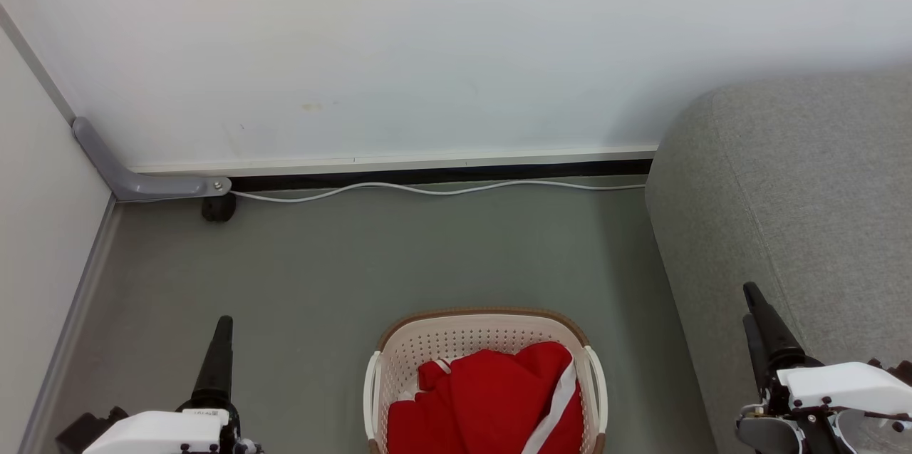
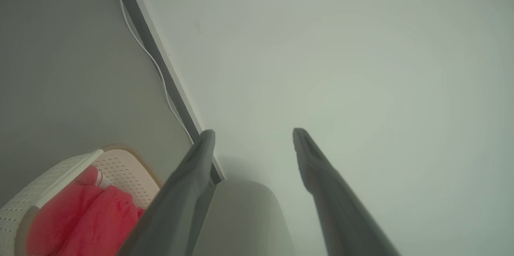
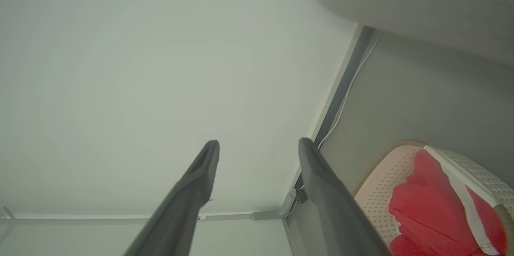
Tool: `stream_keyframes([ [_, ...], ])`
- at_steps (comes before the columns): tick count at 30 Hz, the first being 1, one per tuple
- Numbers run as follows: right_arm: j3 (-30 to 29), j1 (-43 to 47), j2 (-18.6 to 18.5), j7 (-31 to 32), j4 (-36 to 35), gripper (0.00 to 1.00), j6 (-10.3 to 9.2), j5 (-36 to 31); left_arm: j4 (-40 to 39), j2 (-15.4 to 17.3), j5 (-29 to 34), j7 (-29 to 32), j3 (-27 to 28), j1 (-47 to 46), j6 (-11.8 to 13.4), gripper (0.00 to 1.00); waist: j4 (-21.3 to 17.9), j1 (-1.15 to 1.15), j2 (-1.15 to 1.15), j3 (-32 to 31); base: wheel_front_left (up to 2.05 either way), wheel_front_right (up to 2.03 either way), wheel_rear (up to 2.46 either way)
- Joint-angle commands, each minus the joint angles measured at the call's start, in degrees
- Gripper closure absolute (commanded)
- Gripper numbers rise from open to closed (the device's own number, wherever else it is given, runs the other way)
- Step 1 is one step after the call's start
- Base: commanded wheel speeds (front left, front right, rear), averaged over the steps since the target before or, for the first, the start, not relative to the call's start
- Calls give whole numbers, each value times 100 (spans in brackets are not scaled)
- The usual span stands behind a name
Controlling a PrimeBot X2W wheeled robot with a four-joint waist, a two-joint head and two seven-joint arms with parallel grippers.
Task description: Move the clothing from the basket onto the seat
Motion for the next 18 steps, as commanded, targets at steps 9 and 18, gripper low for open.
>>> stream_keyframes([
  [9, 180, -486, -171, -220, 22, 0, 11, -715, -88, 133, 802, -198, -5, -452, -24, 0, -11, -1, 0, 19, 0, 0, 0],
  [18, 273, -677, -224, -388, 169, 0, 13, -1718, -78, 220, 1783, -367, -126, -533, -29, 0, -19, -1, 0, 47, 0, 0, 0],
])
